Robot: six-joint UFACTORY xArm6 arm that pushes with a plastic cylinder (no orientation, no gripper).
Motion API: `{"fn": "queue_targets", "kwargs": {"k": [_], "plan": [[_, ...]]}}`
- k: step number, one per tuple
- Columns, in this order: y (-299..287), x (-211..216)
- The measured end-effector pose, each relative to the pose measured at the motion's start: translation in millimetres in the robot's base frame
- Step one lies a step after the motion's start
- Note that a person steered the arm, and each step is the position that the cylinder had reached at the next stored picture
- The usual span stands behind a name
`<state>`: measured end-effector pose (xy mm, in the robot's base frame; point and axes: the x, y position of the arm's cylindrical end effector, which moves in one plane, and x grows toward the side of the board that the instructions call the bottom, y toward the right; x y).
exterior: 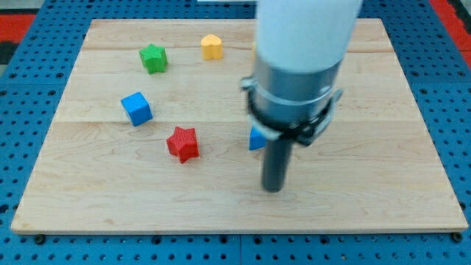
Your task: Move the red star to the left of the blue triangle
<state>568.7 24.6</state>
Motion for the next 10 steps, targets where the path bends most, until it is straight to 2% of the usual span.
{"fn": "queue_targets", "kwargs": {"k": [1,2,5,7,8,9,10], "plan": [[-63.2,1.1],[-88.7,-20.5],[-126.4,-40.4],[-104.8,-71.5],[-95.6,-70.2],[-119.1,-32.7],[-130.7,-21.9]]}}
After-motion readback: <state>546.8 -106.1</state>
